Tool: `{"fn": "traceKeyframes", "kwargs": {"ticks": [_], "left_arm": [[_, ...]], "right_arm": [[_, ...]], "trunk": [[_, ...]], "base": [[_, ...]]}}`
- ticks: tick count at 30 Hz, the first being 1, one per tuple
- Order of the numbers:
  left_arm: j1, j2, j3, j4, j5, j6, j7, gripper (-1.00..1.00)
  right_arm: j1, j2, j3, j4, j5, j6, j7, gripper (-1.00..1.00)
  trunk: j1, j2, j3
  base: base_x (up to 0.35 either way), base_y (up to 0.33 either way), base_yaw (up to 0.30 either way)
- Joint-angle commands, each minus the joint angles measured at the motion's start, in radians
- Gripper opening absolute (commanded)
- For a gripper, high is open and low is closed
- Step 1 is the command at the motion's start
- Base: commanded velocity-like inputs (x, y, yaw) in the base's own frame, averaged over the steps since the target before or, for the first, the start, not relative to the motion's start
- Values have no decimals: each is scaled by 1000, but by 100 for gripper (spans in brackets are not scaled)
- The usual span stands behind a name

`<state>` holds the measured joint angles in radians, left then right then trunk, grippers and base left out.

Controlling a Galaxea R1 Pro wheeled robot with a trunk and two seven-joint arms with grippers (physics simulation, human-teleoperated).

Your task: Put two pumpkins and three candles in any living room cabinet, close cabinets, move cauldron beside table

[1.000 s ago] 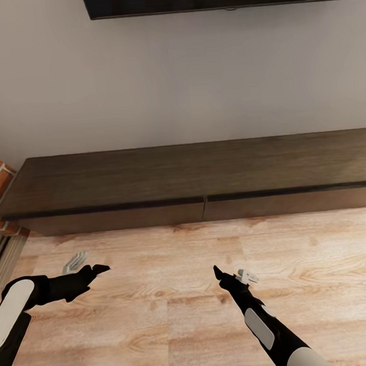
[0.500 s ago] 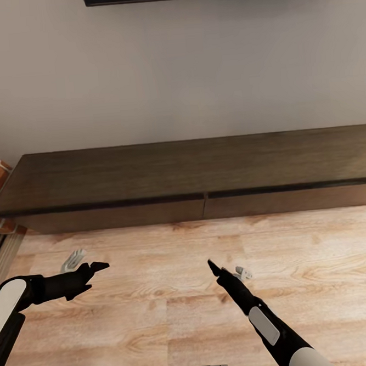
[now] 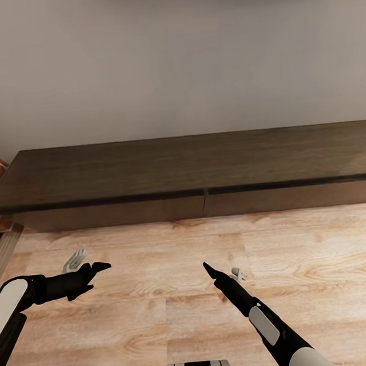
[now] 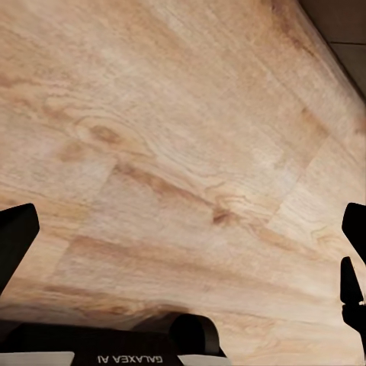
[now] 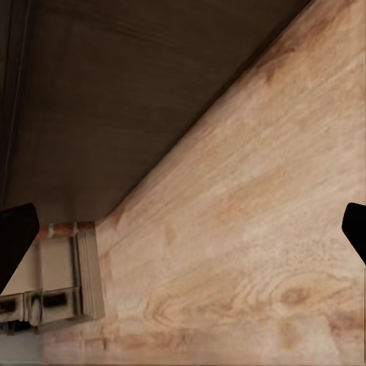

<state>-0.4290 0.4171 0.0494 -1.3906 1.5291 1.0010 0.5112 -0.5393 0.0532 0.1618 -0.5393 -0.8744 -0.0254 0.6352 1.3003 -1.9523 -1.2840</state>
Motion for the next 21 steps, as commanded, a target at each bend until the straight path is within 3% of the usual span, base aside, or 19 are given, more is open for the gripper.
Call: {"fn": "traceKeyframes", "kwargs": {"ticks": [1, 18, 21], "left_arm": [[0, 0, 0, -1, 13, 2, 10, 100], [-1, 0, -18, -2, 29, 2, 10, 100], [-17, -17, -36, -1, 13, -12, 26, 100]], "right_arm": [[-1, -1, 4, 1, -10, -2, 2, 100], [-1, -2, 4, 1, -12, -4, 4, 100], [-13, -3, 4, -13, 5, -21, -13, 100]], "trunk": [[4, -7, -4], [69, -126, -57], [69, -126, -57]], "base": [[0, 0, 0], [0, 0, 0], [0, 0, 0]]}}
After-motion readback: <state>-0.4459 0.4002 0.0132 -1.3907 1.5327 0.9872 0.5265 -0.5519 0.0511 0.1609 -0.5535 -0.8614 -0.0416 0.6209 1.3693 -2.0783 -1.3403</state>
